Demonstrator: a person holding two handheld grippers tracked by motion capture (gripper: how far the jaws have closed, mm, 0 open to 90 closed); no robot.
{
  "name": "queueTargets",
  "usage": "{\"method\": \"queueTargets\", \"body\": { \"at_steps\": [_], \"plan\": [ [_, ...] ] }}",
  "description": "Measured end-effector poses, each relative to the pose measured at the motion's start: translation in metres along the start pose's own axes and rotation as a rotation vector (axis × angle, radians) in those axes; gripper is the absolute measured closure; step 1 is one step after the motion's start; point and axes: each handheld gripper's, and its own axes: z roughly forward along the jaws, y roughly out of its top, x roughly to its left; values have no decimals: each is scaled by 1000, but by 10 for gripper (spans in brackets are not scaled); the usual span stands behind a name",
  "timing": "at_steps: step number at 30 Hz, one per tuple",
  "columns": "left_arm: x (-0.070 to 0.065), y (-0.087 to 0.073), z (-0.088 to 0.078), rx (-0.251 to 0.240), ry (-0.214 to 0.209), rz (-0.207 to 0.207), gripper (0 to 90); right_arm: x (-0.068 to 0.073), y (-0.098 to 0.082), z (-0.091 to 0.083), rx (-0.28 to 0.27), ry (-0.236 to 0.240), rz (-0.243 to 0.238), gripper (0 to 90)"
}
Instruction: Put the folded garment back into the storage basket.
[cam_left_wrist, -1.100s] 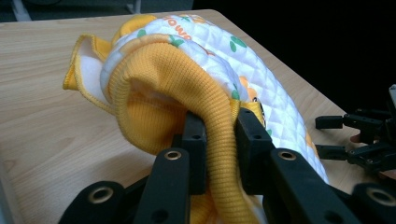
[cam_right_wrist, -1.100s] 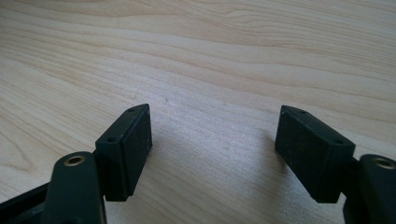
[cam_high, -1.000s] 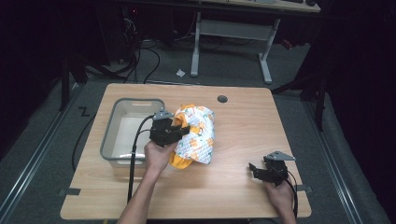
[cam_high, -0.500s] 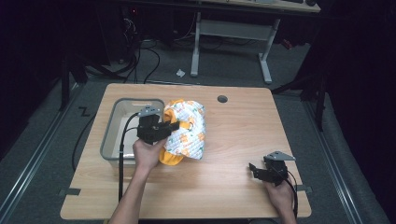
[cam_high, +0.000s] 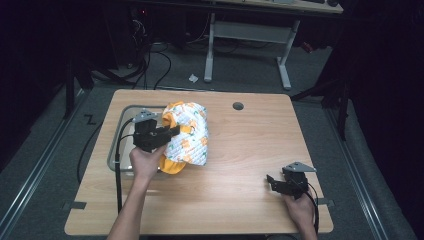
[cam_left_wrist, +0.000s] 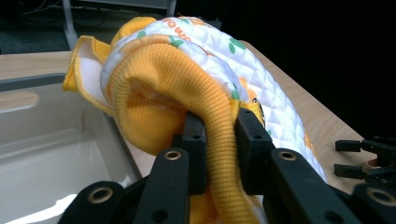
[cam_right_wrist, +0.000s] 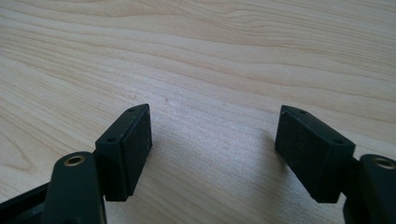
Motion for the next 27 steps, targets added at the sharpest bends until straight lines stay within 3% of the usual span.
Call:
{"method": "queueTargets", "body": {
  "at_steps": [27],
  "plan": [
    [30, 2, -34, -21, 83, -14, 761, 0, 0, 0, 0, 0, 0, 275]
  ]
}}
